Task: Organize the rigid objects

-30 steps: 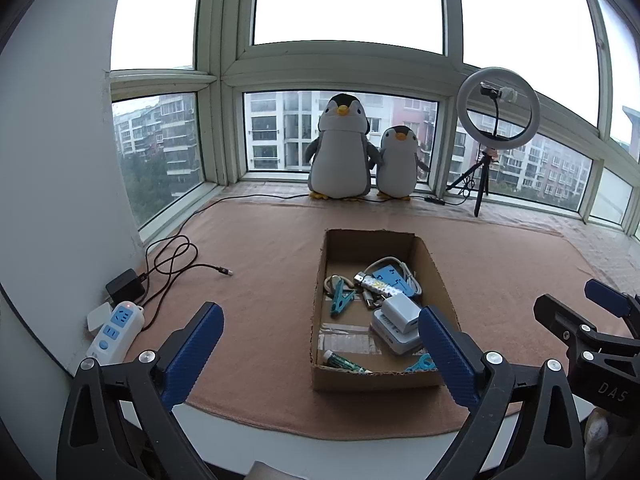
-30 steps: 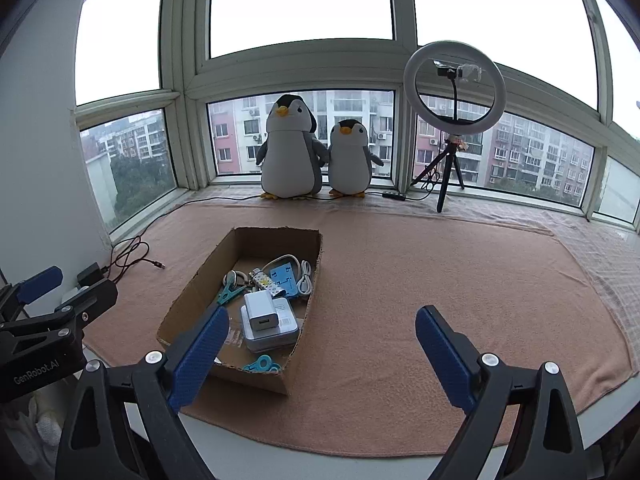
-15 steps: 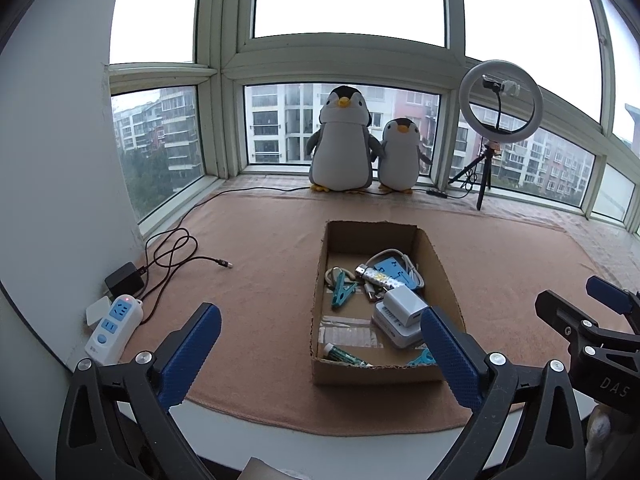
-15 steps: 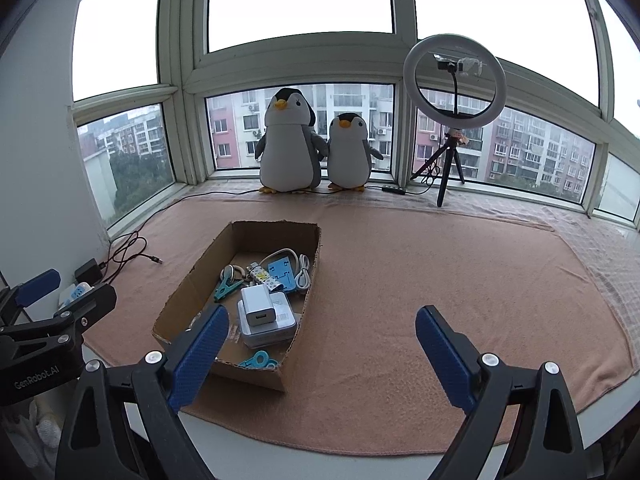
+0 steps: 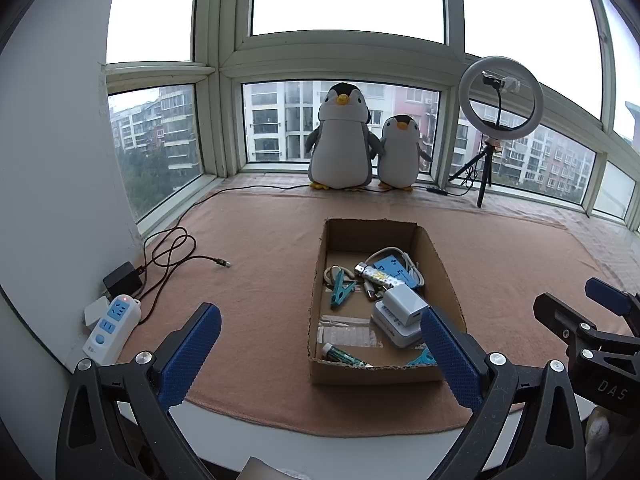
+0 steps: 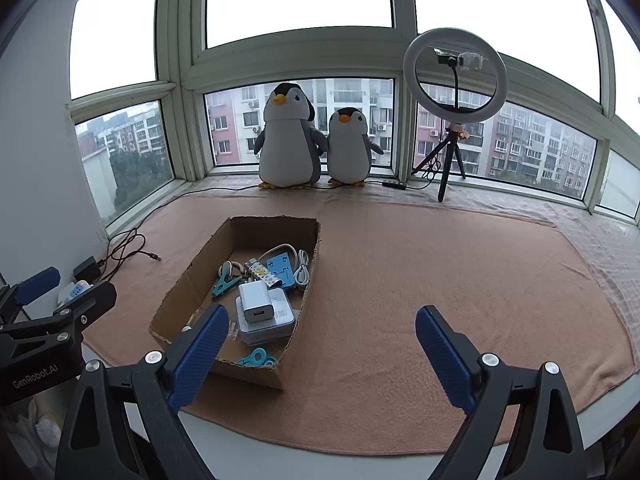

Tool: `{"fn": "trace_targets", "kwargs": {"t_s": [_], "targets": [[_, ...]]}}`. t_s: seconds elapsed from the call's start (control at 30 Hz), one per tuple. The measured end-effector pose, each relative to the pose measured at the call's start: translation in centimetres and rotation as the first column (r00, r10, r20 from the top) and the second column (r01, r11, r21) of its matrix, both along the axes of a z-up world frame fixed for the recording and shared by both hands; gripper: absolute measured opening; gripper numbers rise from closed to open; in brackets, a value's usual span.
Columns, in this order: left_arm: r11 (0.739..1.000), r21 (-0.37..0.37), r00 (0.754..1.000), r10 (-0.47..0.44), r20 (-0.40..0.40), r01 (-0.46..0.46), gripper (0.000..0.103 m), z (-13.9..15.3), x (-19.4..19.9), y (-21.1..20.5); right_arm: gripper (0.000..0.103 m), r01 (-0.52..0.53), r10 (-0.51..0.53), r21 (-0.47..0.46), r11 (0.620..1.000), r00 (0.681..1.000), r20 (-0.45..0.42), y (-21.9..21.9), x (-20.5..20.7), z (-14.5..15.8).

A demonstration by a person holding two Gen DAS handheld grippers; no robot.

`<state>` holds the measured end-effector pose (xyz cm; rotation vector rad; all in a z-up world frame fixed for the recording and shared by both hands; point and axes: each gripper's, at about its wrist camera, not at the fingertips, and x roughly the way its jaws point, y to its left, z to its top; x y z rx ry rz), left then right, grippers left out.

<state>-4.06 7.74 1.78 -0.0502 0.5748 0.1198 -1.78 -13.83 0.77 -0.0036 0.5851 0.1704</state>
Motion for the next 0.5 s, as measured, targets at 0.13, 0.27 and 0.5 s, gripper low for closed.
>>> {"fn": "trace_targets", "kwargs": {"t_s": [0.13, 0.27, 0.5], "targets": [[1.0, 0.0, 1.0, 0.0, 0.0, 0.0, 0.102, 0.0, 0.01, 0.01, 0.093, 0.0, 0.0, 0.0, 1.0, 1.0, 0.0, 0.02, 0.0, 0.0], [1.0, -0.003, 1.0, 0.003, -0.002, -0.003, 0.102, -0.14, 0.08, -0.02, 0.093, 0.001, -0.001, -0.001, 1.0, 1.0, 0.0, 0.03, 0.02, -0.06], [1.0, -0.004, 1.0, 0.004, 0.001, -0.004, 0.102, -0.16, 0.09, 0.02, 0.093, -0.005, 0.005, -0.004, 1.0, 1.0, 0.0, 0.13, 0.03, -0.17]]}}
